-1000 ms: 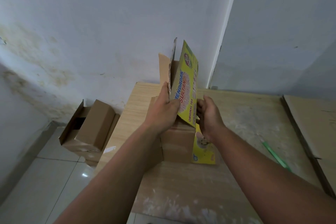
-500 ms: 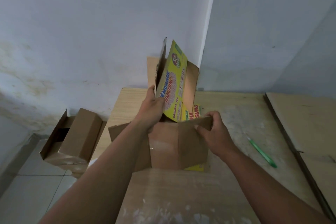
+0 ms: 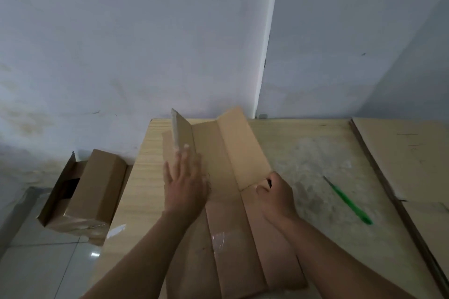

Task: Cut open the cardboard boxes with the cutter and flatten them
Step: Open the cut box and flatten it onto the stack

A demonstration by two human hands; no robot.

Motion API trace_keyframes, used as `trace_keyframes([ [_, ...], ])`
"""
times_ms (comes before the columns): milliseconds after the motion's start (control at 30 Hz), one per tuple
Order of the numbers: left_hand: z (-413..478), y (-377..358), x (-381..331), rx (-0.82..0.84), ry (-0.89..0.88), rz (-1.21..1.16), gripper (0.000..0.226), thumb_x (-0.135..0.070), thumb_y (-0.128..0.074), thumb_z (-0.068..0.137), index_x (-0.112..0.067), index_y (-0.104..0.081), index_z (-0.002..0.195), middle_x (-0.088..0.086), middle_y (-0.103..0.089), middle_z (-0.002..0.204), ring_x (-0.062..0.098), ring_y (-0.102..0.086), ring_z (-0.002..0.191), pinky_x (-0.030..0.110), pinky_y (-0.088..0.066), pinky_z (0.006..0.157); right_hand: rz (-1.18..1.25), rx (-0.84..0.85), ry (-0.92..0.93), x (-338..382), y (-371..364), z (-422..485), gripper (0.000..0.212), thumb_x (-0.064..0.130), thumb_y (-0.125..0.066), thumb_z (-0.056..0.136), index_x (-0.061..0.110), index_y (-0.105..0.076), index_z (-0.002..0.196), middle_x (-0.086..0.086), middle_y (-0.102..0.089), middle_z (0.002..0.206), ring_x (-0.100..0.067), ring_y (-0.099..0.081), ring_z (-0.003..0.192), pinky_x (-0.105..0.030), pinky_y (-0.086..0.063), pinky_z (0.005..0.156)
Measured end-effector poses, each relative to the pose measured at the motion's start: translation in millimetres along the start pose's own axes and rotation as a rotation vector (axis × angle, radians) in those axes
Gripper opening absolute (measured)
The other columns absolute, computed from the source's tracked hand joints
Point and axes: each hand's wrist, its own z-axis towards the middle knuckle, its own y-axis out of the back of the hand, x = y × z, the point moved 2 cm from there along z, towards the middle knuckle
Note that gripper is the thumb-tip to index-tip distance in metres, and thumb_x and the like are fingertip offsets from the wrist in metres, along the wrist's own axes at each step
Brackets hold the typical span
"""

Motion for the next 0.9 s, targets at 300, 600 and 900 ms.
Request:
trace_keyframes([
  [300, -41.6, -70.3, 46.1, 0.625, 0.122, 0.065, 0.091, -0.088, -0.008, 0.088, -0.040, 0.027, 0.157, 0.005, 0.035, 0.165, 0.029, 0.028, 0.154, 0.067, 0.009, 0.120, -0.060, 0.033, -0.142, -24.0, -9.9, 11.0, 0.015, 0.020, -0.064, 0.093, 0.006, -0.061, 0.090, -0.007, -0.063, 0.085, -0.022, -0.056, 0.078, -0.030, -0.036, 0.064],
  [600, -46.8, -79.6, 56.9, 0.508, 0.074, -0.020, 0.095, -0.094, -0.001, 0.080, -0.043, 0.028, 0.156, 0.004, 0.036, 0.165, 0.027, 0.032, 0.152, 0.066, 0.011, 0.119, -0.344, -0.125, -0.132, -46.0, -0.5, 33.2, 0.003, 0.012, -0.054, 0.092, 0.011, -0.057, 0.091, -0.014, -0.064, 0.095, -0.035, -0.061, 0.092, -0.035, -0.039, 0.071],
  [900, -53.0, -80.0, 55.7, 0.398, 0.037, -0.017, 0.087, -0.084, -0.014, 0.093, -0.040, 0.024, 0.158, 0.005, 0.031, 0.168, 0.026, 0.031, 0.153, 0.062, 0.012, 0.122, -0.714, 0.526, 0.357, -45.1, -98.6, -2.2, 0.065, 0.057, -0.003, 0.100, 0.033, 0.014, 0.158, 0.003, 0.028, 0.163, -0.019, 0.030, 0.149, -0.046, 0.011, 0.123],
])
